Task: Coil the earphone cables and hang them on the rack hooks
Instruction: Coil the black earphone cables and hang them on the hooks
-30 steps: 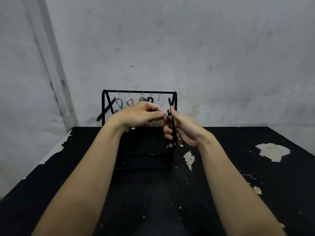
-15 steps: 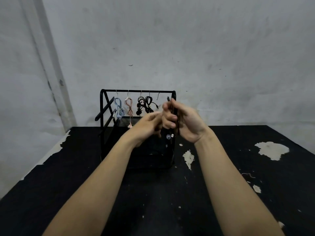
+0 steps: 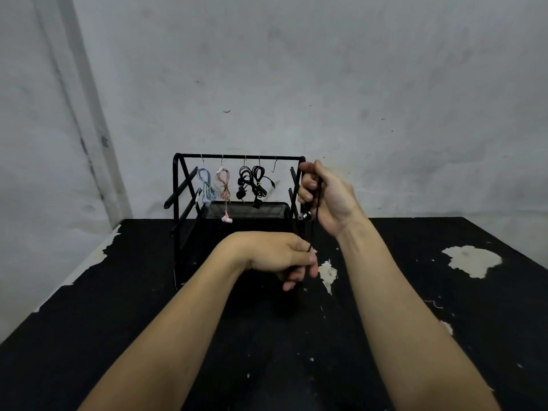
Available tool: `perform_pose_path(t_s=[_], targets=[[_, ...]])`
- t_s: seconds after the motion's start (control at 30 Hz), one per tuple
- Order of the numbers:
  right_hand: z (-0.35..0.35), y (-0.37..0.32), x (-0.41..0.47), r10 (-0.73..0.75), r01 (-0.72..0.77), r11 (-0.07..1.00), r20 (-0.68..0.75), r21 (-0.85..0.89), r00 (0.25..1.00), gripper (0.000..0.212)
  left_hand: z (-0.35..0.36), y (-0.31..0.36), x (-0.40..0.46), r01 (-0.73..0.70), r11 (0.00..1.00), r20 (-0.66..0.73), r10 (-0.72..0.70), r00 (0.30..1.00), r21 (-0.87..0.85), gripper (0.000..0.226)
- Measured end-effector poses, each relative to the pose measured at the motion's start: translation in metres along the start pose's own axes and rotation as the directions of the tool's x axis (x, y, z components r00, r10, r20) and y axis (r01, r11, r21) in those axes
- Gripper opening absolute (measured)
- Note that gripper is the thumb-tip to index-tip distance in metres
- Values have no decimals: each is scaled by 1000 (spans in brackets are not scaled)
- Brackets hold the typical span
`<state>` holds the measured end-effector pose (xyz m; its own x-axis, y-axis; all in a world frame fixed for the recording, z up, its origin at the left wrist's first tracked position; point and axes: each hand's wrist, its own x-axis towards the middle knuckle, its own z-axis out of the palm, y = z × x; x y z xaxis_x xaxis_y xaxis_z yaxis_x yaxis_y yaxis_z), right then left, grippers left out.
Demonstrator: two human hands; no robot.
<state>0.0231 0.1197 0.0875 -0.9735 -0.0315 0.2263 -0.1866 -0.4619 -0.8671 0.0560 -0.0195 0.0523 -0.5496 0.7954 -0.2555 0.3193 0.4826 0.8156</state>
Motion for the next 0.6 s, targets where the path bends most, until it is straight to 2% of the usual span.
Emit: perform_pose_path(t_s=[0.13,0.2,0.27,0.37,0.5,0.6], targets=[[-1,14,0,0,-3,986,-17,-164,1000,35,-7,22,-20,-30,1000,70,31,997,-5,24],[-2,19,-1,23,-20,965,9,-263,1000,36,-13,29,-29,-52,998,43,53,998,-32,22],[-3,21,-6,58,-29,930,68,-366,996,39,-21,33,-37,-81,996,-51,78,996,-43,24],[-1,21,-19,179,-84,858,141,-507,974,56,-38,35,-45,-118,992,-259,126,958,47,28],[0,16,-29,368,-204,865,304,-458,879,76,-54,37,-50,-169,976,-500,214,839,135,28],[4,13,-34,407,-237,874,372,-425,834,72,-58,29,-39,-197,971,-630,239,739,138,25]])
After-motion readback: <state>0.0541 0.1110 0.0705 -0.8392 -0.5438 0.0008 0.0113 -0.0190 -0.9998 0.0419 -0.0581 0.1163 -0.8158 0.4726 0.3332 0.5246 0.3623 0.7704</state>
